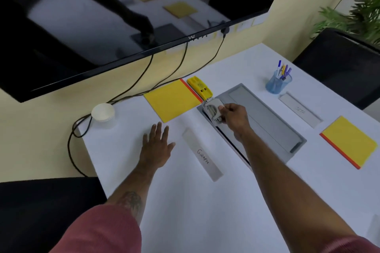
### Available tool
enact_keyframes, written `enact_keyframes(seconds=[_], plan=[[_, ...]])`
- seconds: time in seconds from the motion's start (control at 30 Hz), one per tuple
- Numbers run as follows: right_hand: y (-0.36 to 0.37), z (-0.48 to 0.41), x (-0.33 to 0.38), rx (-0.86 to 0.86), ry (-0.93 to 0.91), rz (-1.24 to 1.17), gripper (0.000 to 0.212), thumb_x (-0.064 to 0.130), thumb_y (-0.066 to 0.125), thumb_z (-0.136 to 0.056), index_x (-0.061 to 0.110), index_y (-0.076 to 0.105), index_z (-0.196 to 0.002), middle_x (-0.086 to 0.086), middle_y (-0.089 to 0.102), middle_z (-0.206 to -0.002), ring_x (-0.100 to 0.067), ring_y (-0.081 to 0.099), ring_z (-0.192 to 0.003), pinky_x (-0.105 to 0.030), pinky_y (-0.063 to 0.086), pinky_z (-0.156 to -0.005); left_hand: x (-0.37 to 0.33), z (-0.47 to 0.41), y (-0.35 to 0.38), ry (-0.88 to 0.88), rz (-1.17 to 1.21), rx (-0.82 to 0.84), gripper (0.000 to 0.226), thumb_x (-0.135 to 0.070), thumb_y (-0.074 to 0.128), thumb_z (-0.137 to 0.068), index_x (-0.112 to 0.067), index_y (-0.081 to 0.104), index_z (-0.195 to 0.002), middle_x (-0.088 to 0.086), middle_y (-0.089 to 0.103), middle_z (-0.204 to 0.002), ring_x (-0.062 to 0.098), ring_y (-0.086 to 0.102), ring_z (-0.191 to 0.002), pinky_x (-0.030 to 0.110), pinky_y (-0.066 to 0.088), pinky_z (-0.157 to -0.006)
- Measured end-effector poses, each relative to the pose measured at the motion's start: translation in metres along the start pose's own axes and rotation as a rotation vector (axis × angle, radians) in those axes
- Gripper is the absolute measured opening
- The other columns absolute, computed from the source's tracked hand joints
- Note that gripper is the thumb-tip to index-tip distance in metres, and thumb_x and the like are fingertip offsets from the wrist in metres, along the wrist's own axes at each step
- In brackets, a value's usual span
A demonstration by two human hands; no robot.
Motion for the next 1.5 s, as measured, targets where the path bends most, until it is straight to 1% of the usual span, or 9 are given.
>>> enact_keyframes(seconds=[0.1,0.3,0.37,0.6,0.7,0.93,1.0,1.1,1.5], plan=[[0.006,-0.037,0.002,-0.017,-0.006,-0.029,0.016,0.020,0.063,-0.094,0.007,0.072,-0.096,-0.020,0.072,-0.098,-0.037,0.068,-0.097,-0.056,0.056,-0.086,0.009,-0.005,0.019,-0.039,-0.025,-0.040,0.073,-0.057,0.027,-0.100,-0.019,0.007,-0.158,0.011,-0.001,-0.166,0.031,0.001,-0.153,0.057,0.018,-0.118],[0.008,-0.109,0.006,-0.069,-0.005,-0.050,0.025,0.020,0.060,-0.097,0.004,0.067,-0.115,-0.013,0.069,-0.108,-0.031,0.066,-0.104,-0.051,0.056,-0.091,0.014,-0.018,0.033,-0.068,-0.023,-0.127,0.075,-0.060,0.019,-0.096,-0.012,0.036,-0.151,0.020,0.026,-0.160,0.038,0.028,-0.147,0.066,0.029,-0.107],[0.009,-0.132,0.009,-0.092,-0.008,-0.060,0.026,0.020,0.060,-0.097,0.005,0.066,-0.118,-0.009,0.069,-0.106,-0.029,0.066,-0.103,-0.049,0.056,-0.091,0.016,-0.021,0.040,-0.083,-0.045,-0.138,0.073,-0.061,0.021,-0.098,-0.013,0.035,-0.152,0.018,0.025,-0.160,0.035,0.026,-0.148,0.065,0.027,-0.109],[0.021,-0.200,0.009,-0.141,0.015,-0.046,0.027,0.022,0.058,-0.097,0.012,0.068,-0.120,-0.013,0.068,-0.117,-0.029,0.066,-0.106,-0.046,0.055,-0.093,0.020,-0.025,0.051,-0.081,-0.065,-0.236,0.072,-0.063,0.027,-0.099,-0.017,0.027,-0.155,0.015,0.020,-0.163,0.032,0.021,-0.150,0.062,0.021,-0.112],[0.032,-0.219,0.008,-0.148,0.022,-0.018,0.027,0.022,0.058,-0.097,0.014,0.068,-0.121,-0.011,0.068,-0.117,-0.027,0.066,-0.105,-0.037,0.056,-0.085,0.021,-0.025,0.054,-0.077,-0.085,-0.292,0.072,-0.062,0.031,-0.099,-0.018,0.026,-0.155,0.015,0.019,-0.163,0.032,0.021,-0.150,0.062,0.022,-0.112],[0.043,-0.249,-0.007,-0.170,0.038,0.031,0.028,0.022,0.056,-0.098,0.017,0.068,-0.123,-0.008,0.068,-0.116,-0.024,0.065,-0.100,-0.027,0.051,-0.063,0.021,-0.025,0.052,-0.077,-0.105,-0.347,0.072,-0.063,0.033,-0.099,-0.019,0.027,-0.155,0.013,0.020,-0.163,0.031,0.022,-0.150,0.061,0.024,-0.112],[0.045,-0.255,-0.010,-0.181,0.042,0.057,0.029,0.023,0.056,-0.098,0.017,0.068,-0.124,-0.007,0.067,-0.119,-0.024,0.063,-0.105,-0.030,0.054,-0.070,0.022,-0.026,0.052,-0.080,-0.109,-0.342,0.072,-0.063,0.032,-0.098,-0.019,0.027,-0.155,0.013,0.019,-0.164,0.030,0.022,-0.150,0.061,0.024,-0.112],[0.050,-0.262,-0.015,-0.169,0.050,0.070,0.030,0.023,0.056,-0.098,0.017,0.067,-0.125,-0.007,0.065,-0.125,-0.025,0.061,-0.113,-0.040,0.054,-0.094,0.022,-0.026,0.052,-0.083,-0.106,-0.350,0.072,-0.063,0.033,-0.098,-0.020,0.027,-0.155,0.012,0.019,-0.164,0.030,0.021,-0.151,0.060,0.024,-0.113],[0.063,-0.273,-0.027,-0.118,0.039,0.143,0.030,0.014,0.051,-0.099,0.011,0.065,-0.126,-0.010,0.061,-0.133,-0.026,0.057,-0.120,-0.039,0.050,-0.101,0.021,-0.025,0.052,-0.085,-0.112,-0.378,0.071,-0.063,0.033,-0.098,-0.021,0.028,-0.155,0.010,0.020,-0.164,0.029,0.021,-0.151,0.059,0.024,-0.114]])
Point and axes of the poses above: each hand's wrist, its own z-axis away from the middle knuckle, its own y-axis out of the palm, x = y × z, the point moved 6 cm from there along -z, towards the middle knuckle
